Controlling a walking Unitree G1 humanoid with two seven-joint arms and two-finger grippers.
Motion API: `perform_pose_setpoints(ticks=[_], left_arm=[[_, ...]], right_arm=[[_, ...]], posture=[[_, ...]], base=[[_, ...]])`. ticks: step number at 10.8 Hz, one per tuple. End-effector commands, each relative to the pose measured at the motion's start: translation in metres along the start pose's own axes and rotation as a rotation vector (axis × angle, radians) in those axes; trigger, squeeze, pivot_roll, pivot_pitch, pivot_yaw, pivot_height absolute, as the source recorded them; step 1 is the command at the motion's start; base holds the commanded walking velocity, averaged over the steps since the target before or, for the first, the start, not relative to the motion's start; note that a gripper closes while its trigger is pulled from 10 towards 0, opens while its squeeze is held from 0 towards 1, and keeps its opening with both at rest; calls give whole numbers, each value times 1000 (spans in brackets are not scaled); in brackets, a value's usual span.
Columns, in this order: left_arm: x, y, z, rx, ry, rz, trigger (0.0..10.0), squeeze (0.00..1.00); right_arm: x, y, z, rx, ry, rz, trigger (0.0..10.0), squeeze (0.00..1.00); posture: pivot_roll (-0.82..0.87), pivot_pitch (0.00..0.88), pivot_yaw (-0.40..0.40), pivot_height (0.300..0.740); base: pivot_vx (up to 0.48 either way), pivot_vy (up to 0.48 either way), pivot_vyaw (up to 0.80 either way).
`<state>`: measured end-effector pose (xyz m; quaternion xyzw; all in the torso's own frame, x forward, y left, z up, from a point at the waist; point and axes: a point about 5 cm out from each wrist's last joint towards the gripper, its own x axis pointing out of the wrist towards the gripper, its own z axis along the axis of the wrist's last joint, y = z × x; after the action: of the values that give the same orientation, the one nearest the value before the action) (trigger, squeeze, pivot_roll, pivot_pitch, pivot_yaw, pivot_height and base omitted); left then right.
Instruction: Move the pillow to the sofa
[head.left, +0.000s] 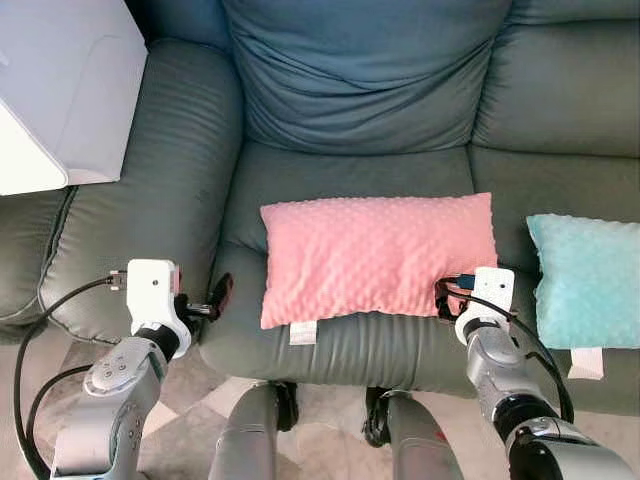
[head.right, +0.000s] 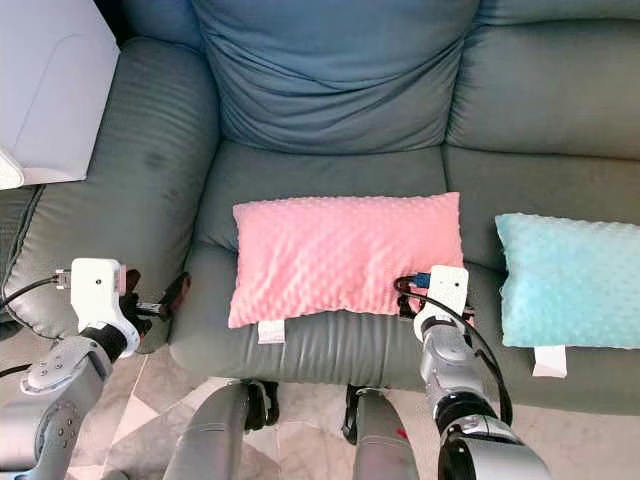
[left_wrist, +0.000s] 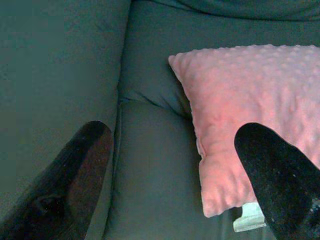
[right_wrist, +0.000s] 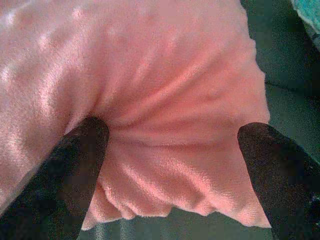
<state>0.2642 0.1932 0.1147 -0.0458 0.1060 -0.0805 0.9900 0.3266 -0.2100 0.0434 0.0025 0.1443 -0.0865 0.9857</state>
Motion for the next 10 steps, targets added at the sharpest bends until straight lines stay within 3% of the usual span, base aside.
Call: perform_pose_setpoints(ticks=[1, 8, 10], left_arm=[[-4, 3, -7, -6, 30, 16, 10000, 0], [1, 0, -9, -18, 28, 9, 10000, 0], [2, -1, -9, -22, 26, 10, 10000, 0]], right_arm=[[-7, 0, -17, 9, 50, 2, 10000, 0], [-20, 13, -32, 68, 18, 68, 10000, 0], [-27, 3, -13, -64, -162, 3, 10000, 0]], posture=[[105, 430, 86, 740], [79, 429, 76, 740], [70, 425, 68, 740]], base=[[0, 0, 0], [0, 0, 0], [0, 0, 0]])
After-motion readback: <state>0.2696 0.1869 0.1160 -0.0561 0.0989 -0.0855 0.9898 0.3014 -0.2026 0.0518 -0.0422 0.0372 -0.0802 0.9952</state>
